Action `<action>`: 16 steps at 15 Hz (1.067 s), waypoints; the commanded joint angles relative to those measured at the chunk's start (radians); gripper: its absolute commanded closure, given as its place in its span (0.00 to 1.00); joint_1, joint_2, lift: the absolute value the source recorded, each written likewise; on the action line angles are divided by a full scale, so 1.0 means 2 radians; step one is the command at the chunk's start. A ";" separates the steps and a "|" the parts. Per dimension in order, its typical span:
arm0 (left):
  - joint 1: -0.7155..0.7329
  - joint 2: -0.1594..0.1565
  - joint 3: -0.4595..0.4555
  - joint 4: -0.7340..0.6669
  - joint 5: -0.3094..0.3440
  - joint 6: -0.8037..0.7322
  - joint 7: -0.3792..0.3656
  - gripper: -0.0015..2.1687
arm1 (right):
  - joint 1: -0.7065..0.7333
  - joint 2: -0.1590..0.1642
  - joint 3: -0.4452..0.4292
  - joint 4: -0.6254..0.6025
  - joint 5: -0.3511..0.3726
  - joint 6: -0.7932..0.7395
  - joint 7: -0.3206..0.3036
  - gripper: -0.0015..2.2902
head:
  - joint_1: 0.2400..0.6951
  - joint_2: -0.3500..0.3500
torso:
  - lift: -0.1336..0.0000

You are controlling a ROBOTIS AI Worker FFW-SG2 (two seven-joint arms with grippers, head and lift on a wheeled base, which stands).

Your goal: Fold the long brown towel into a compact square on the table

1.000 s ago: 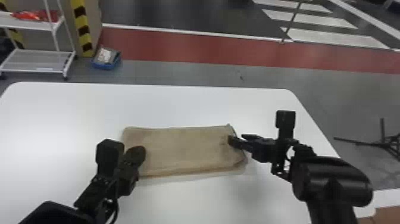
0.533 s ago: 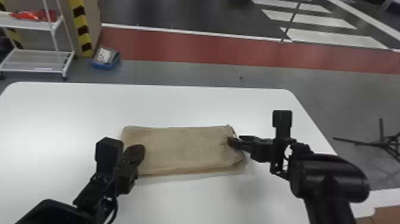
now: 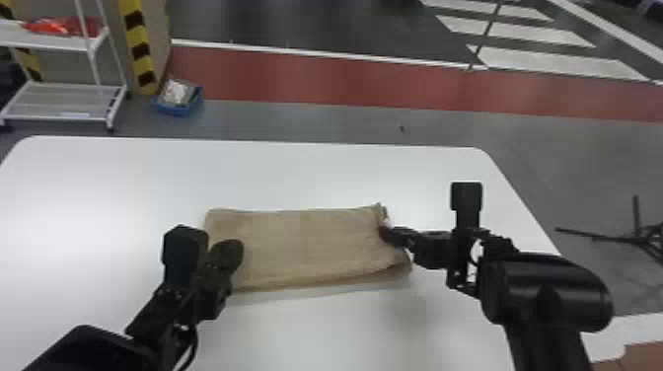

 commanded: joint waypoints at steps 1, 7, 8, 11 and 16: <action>-0.007 -0.001 0.000 0.009 0.003 0.012 0.000 0.87 | 0.005 0.001 -0.001 -0.028 -0.026 0.022 0.003 0.54 | 1.00 0.21 | 0.14; -0.020 -0.008 -0.010 0.023 0.003 0.015 -0.001 0.88 | -0.008 0.016 0.046 -0.131 -0.066 0.126 -0.014 0.54 | 1.00 0.28 | 0.14; -0.022 -0.008 -0.010 0.024 0.003 0.015 -0.001 0.87 | -0.013 0.022 0.055 -0.147 -0.066 0.146 -0.018 0.54 | 1.00 0.29 | 0.14; -0.022 -0.008 -0.011 0.024 0.003 0.021 0.000 0.87 | -0.032 0.031 0.065 -0.167 -0.095 0.186 -0.034 0.54 | 1.00 0.35 | 0.14; -0.021 -0.009 -0.019 0.022 0.007 0.032 -0.001 0.87 | -0.058 0.044 0.108 -0.149 -0.112 0.189 -0.062 0.54 | 1.00 0.41 | 0.14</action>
